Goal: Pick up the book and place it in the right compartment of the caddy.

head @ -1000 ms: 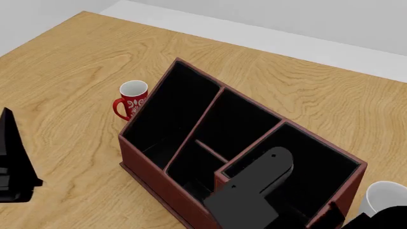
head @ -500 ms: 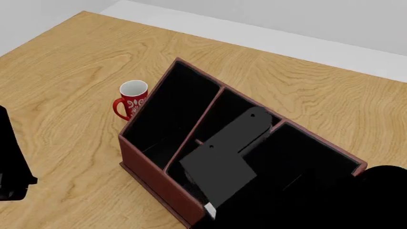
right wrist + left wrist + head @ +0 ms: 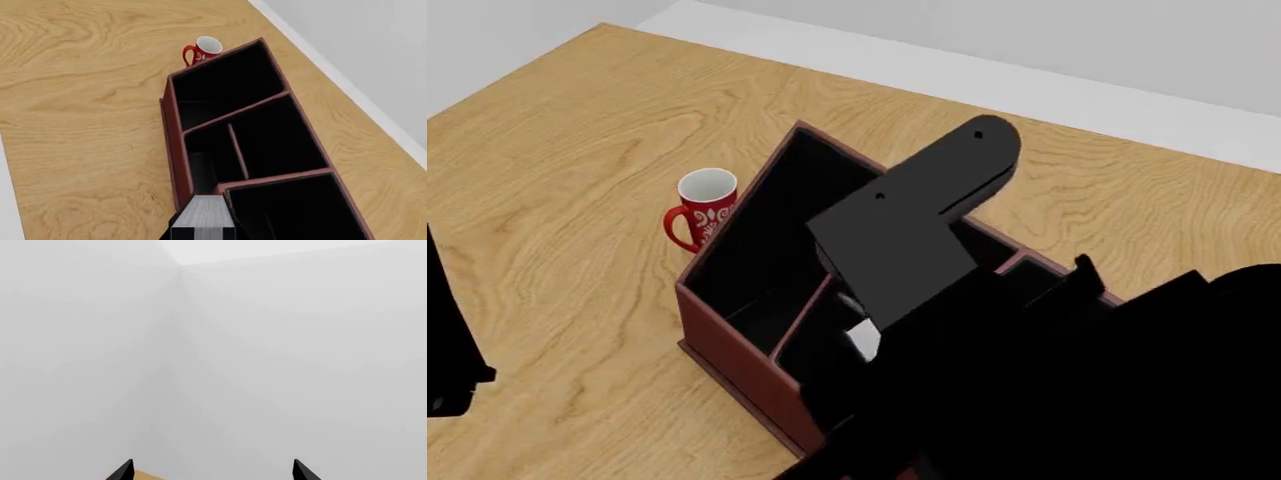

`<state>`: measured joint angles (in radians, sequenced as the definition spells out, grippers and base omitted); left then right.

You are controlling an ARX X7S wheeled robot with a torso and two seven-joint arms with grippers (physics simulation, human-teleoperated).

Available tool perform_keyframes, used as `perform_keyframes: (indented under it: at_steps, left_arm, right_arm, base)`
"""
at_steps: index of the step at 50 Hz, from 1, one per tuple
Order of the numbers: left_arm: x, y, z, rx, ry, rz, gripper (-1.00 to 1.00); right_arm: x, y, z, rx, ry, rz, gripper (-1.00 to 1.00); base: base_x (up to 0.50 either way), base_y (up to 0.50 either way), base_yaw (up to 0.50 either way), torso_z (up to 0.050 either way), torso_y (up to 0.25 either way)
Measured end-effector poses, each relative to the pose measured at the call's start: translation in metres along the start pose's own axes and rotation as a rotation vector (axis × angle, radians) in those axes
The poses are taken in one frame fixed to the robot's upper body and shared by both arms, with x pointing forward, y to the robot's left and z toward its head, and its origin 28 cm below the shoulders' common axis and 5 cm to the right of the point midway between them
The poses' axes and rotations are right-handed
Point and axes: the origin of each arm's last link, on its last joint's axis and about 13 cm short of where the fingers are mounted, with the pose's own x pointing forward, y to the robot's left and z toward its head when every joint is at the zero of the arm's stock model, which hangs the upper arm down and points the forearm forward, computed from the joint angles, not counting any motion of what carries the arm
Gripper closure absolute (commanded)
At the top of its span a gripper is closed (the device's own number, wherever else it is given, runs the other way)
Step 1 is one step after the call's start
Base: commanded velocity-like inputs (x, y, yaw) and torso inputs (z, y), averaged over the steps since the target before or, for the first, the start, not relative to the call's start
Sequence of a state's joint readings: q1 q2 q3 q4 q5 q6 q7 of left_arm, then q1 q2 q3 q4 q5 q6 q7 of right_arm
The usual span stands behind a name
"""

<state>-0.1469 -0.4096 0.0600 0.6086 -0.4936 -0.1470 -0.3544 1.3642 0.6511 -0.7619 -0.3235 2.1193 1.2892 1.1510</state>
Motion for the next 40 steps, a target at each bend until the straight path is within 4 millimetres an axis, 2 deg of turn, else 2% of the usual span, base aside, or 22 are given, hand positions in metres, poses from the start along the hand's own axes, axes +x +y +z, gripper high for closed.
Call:
perform_keyframes:
  at_steps: [26, 40]
  left_arm:
    - [0.008, 0.008, 0.011, -0.023, -0.010, 0.035, -1.00]
    - [0.011, 0.012, 0.014, -0.044, -0.005, 0.053, -1.00]
  right_arm:
    - [-0.021, -0.023, 0.041, 0.172, -0.073, -0.137, 1.00]
    - [-0.031, -0.047, 0.070, 0.322, -0.048, -0.205, 1.00]
  base:
    - [0.00, 0.00, 0.00, 0.000, 0.001]
    - [0.00, 0.00, 0.00, 0.001, 0.001]
